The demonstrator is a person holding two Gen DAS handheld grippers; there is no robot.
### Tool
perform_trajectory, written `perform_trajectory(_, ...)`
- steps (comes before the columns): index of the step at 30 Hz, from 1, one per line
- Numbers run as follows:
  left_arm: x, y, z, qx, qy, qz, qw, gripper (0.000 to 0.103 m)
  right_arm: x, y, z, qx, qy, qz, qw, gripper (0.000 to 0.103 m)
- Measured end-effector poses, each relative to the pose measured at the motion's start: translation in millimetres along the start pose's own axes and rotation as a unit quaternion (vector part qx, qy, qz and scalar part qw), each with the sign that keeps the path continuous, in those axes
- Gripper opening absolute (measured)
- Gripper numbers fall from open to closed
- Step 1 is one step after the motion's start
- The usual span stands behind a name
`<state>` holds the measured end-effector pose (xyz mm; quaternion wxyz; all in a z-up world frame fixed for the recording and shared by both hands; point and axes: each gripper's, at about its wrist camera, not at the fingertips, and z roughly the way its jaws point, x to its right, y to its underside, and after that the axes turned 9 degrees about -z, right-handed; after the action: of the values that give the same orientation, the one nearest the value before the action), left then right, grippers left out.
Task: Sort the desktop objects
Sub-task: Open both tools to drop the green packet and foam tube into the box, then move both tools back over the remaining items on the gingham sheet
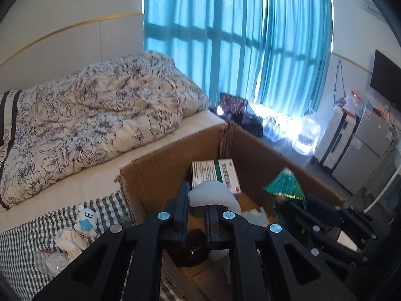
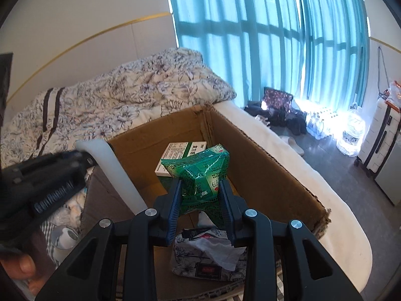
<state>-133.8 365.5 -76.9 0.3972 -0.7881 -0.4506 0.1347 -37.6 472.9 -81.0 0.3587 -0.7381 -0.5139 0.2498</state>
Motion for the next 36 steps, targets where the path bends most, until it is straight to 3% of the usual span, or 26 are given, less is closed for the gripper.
perform_trajectory(9, 8, 8, 25, -0.076, -0.002, 0.025, 0.9968, 0.01, 2, -1, 20, -0.064, -0.008, 0.006, 0.998, 0.03)
perform_trajectory(12, 8, 7, 28, -0.087, -0.005, 0.027, 0.9959, 0.01, 3, -1, 17, -0.06, -0.009, 0.013, 0.998, 0.03)
perform_trajectory(23, 4, -3, -16, -0.03, 0.005, 0.019, 0.9994, 0.017, -4, -17, -32, 0.023, 0.013, 0.015, 1.0, 0.031)
perform_trajectory(28, -8, -10, -48, 0.002, 0.009, -0.002, 1.0, 0.021, -11, -24, -61, 0.067, 0.018, 0.015, 0.997, 0.043)
perform_trajectory(31, -16, -13, -72, 0.025, 0.01, -0.012, 0.9996, 0.028, -19, -28, -79, 0.093, 0.016, 0.008, 0.996, 0.044)
perform_trajectory(33, -24, -14, -91, 0.046, 0.007, -0.02, 0.9987, 0.035, -27, -32, -91, 0.107, 0.014, 0.003, 0.994, 0.055)
perform_trajectory(34, -28, -15, -100, 0.055, 0.006, -0.024, 0.9982, 0.036, -31, -33, -97, 0.115, 0.013, -0.001, 0.993, 0.055)
perform_trajectory(36, -38, -16, -120, 0.074, 0.003, -0.033, 0.9967, 0.048, -41, -36, -108, 0.128, 0.01, -0.007, 0.992, 0.056)
